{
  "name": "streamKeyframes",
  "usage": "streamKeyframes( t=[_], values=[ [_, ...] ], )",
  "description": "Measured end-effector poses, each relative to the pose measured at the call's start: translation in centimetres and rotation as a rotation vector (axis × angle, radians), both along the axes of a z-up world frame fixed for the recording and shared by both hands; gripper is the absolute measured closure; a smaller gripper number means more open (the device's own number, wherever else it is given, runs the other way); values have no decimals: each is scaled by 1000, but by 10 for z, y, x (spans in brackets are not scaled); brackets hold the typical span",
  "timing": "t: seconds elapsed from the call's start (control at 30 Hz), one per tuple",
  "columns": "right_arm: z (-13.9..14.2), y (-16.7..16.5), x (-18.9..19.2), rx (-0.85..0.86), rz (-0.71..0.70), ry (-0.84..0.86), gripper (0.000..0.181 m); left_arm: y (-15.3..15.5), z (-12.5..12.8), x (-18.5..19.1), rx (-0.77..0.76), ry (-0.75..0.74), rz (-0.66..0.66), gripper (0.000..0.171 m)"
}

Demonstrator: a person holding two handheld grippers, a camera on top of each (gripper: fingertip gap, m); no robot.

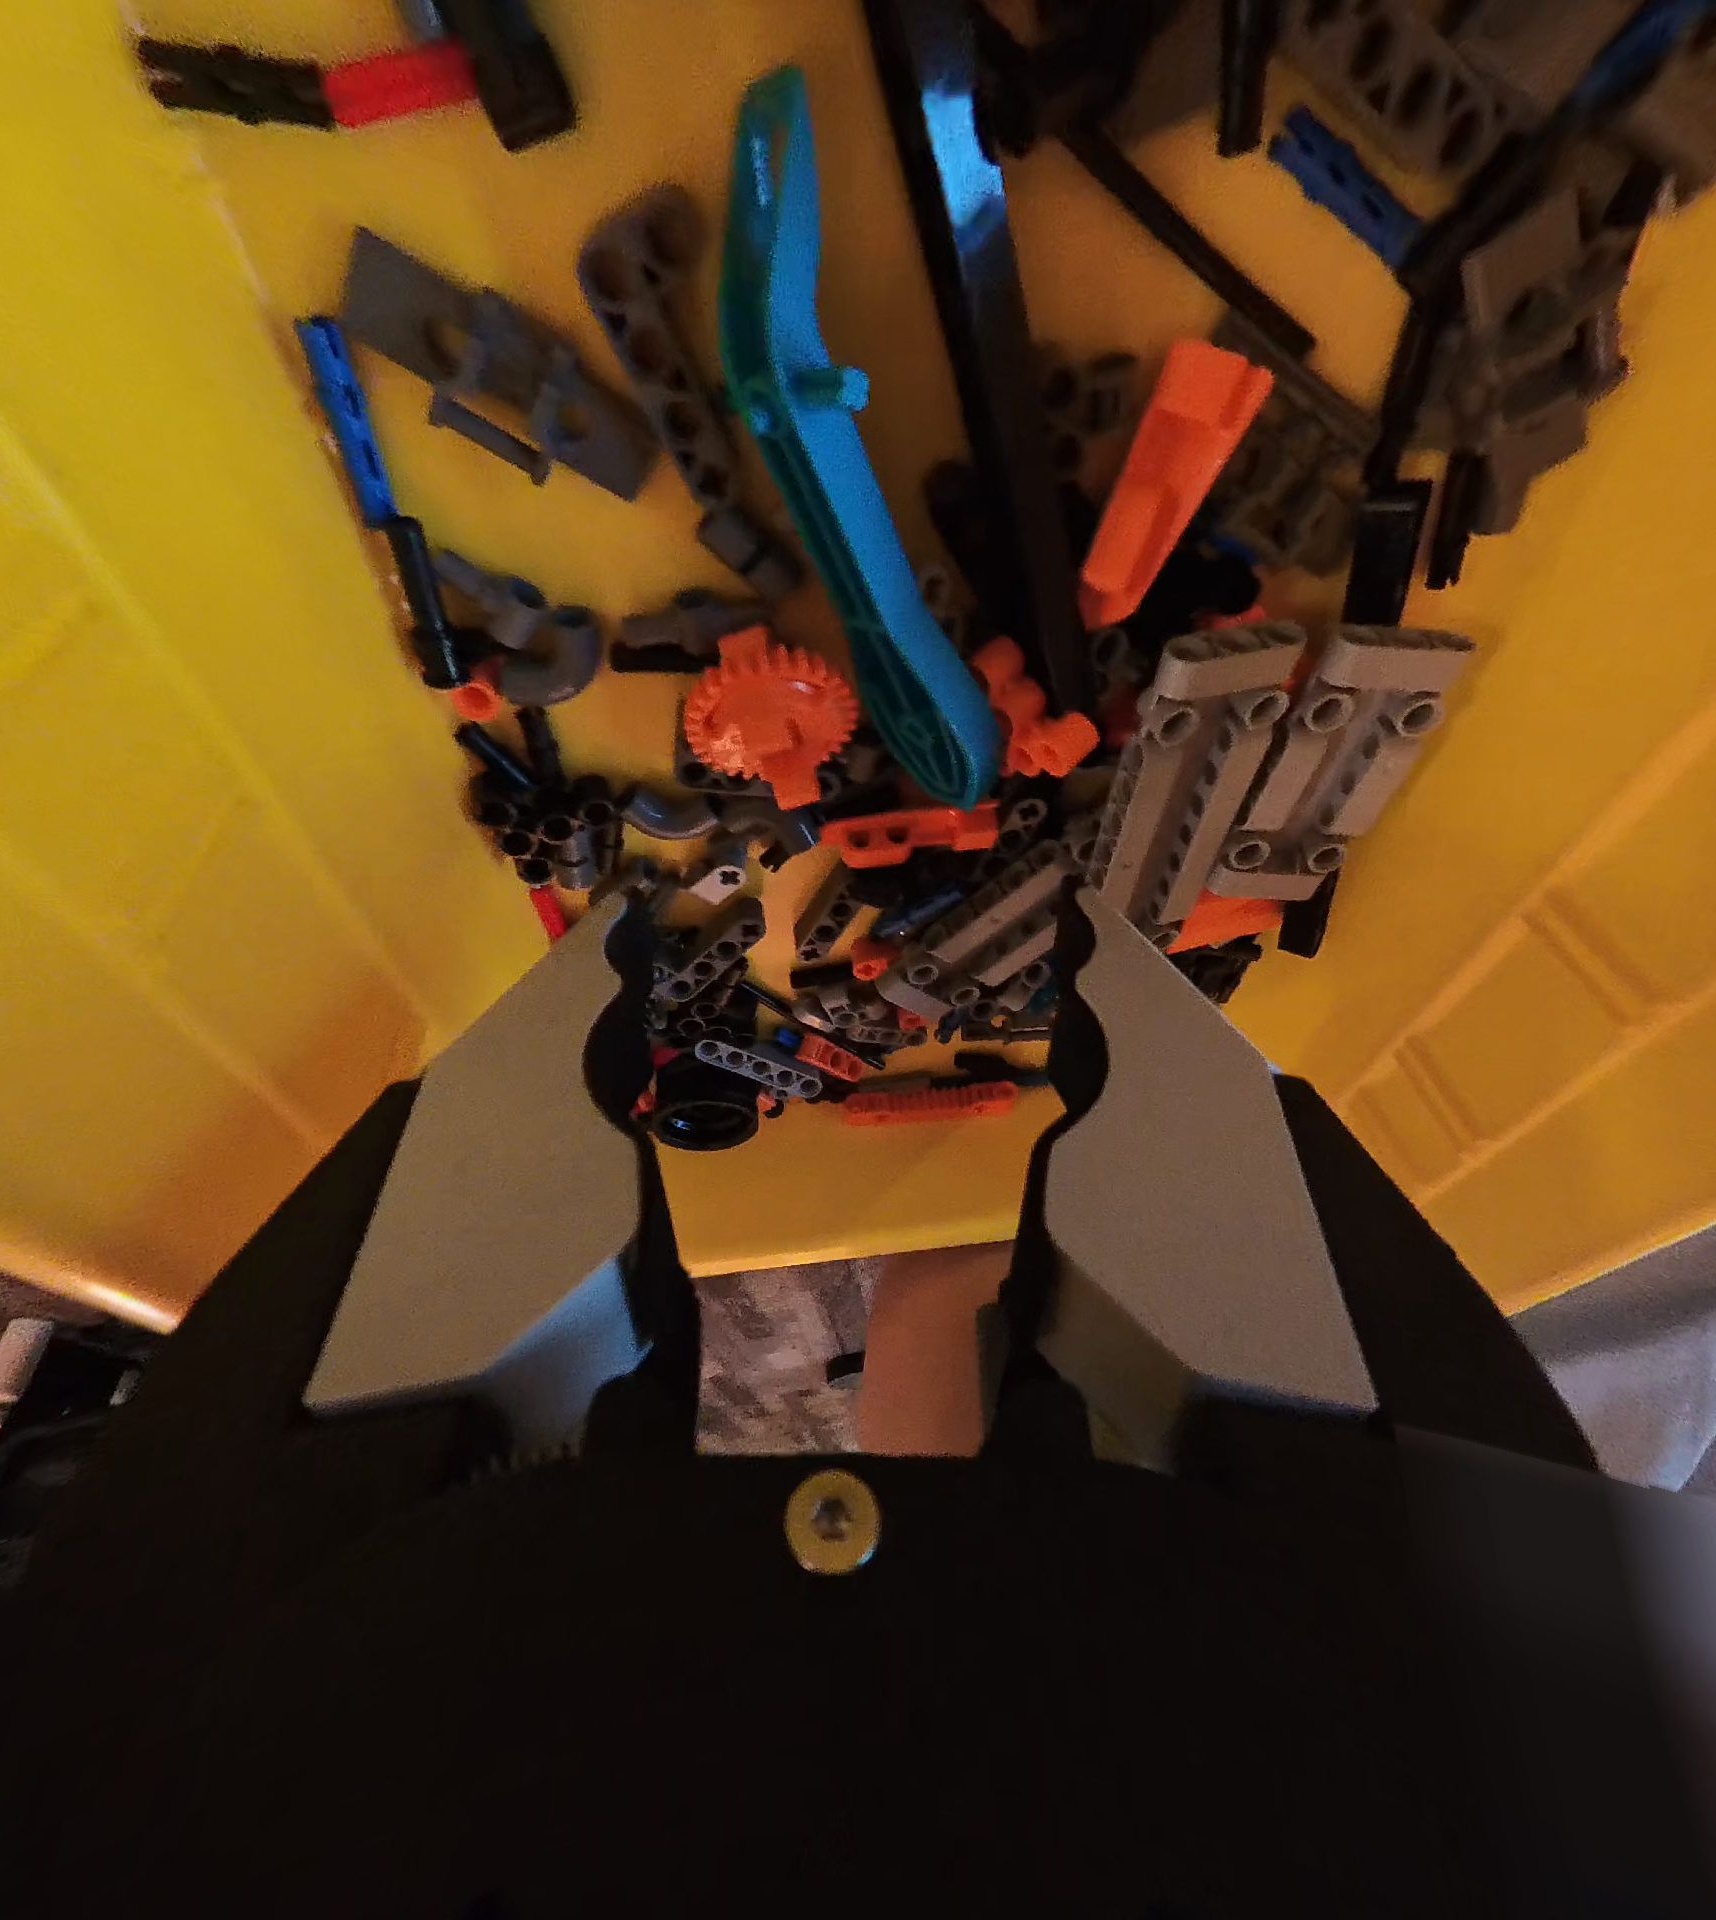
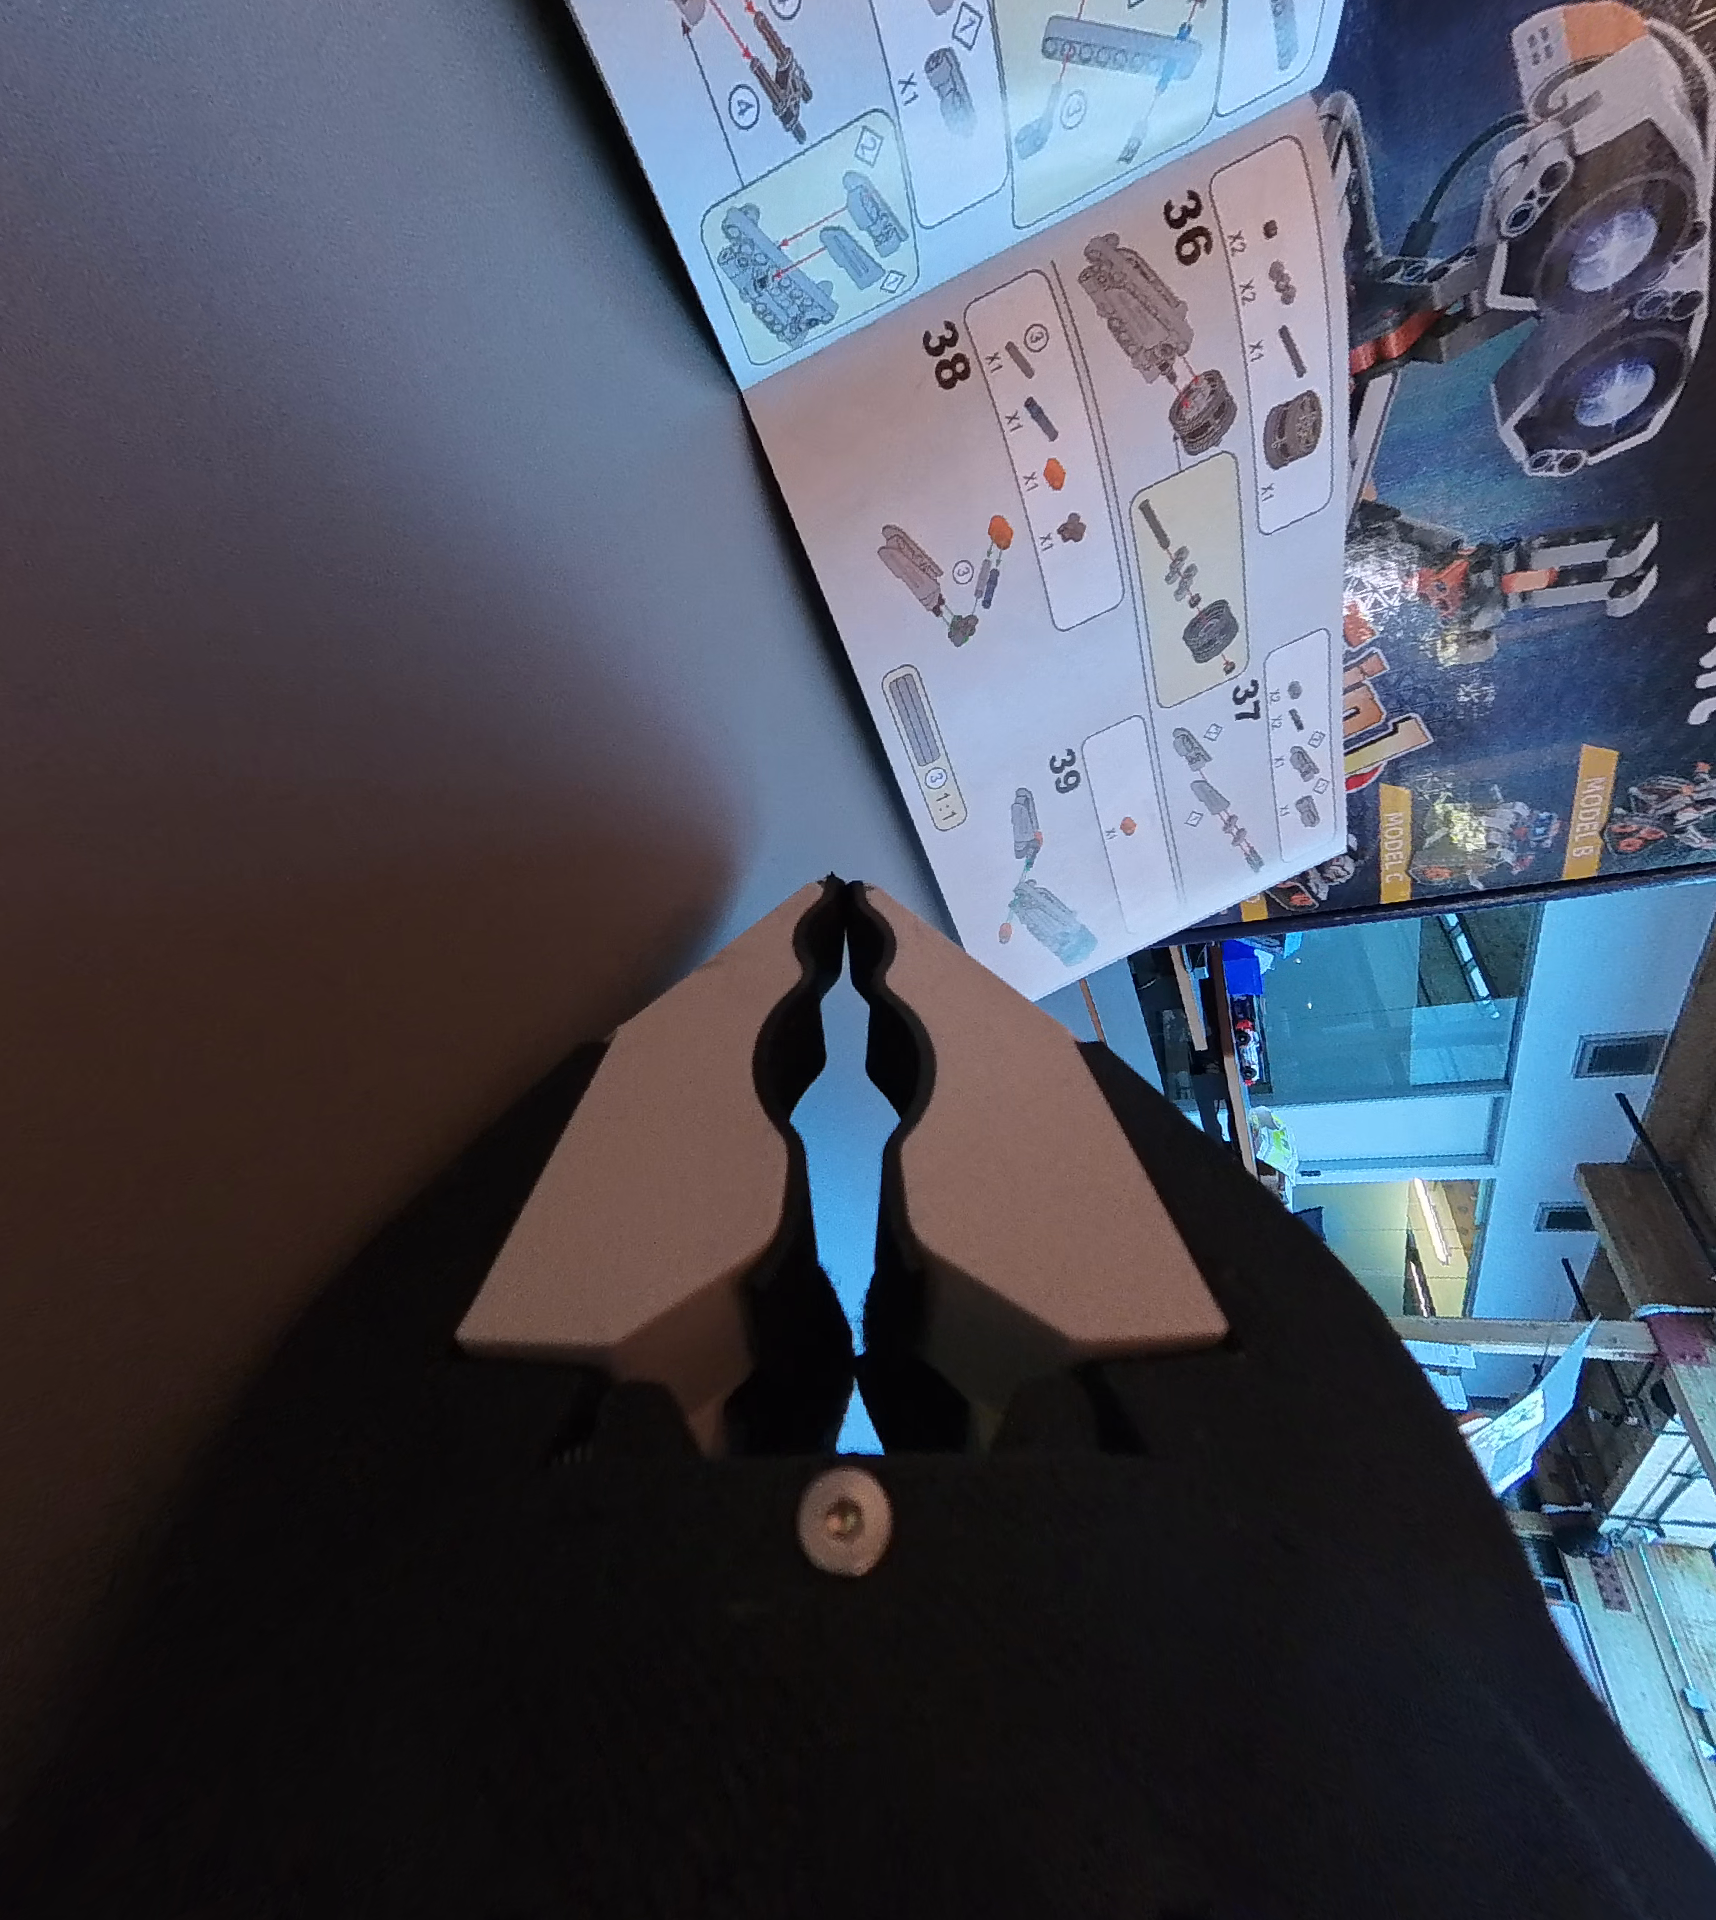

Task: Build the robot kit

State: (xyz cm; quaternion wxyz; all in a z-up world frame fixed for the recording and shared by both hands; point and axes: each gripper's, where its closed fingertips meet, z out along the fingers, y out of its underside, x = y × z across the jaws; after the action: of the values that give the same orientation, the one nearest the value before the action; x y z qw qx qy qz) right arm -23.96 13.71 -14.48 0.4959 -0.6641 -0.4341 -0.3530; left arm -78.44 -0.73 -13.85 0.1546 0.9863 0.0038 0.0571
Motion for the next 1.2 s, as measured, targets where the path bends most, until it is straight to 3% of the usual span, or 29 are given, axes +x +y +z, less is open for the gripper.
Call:
streamKeyframes(
  t=[0.23,0.47,0.6,0.67,1.0,1.2],
  values=[
    [0,0,0,0,0,0,181,17,8,24,87,-74,-106,99],
    [0,0,0,0,0,0,181,25,10,34,112,-107,-117,106],
    [0,0,0,0,0,0,181,27,16,37,144,-139,-97,105],
    [0,0,0,0,1,0,181,28,23,40,170,-176,-74,95],
    [0,0,0,1,1,0,181,60,71,37,475,-332,6,95],
    [0,0,0,1,1,0,181,78,56,22,477,-275,39,91]
  ],
)
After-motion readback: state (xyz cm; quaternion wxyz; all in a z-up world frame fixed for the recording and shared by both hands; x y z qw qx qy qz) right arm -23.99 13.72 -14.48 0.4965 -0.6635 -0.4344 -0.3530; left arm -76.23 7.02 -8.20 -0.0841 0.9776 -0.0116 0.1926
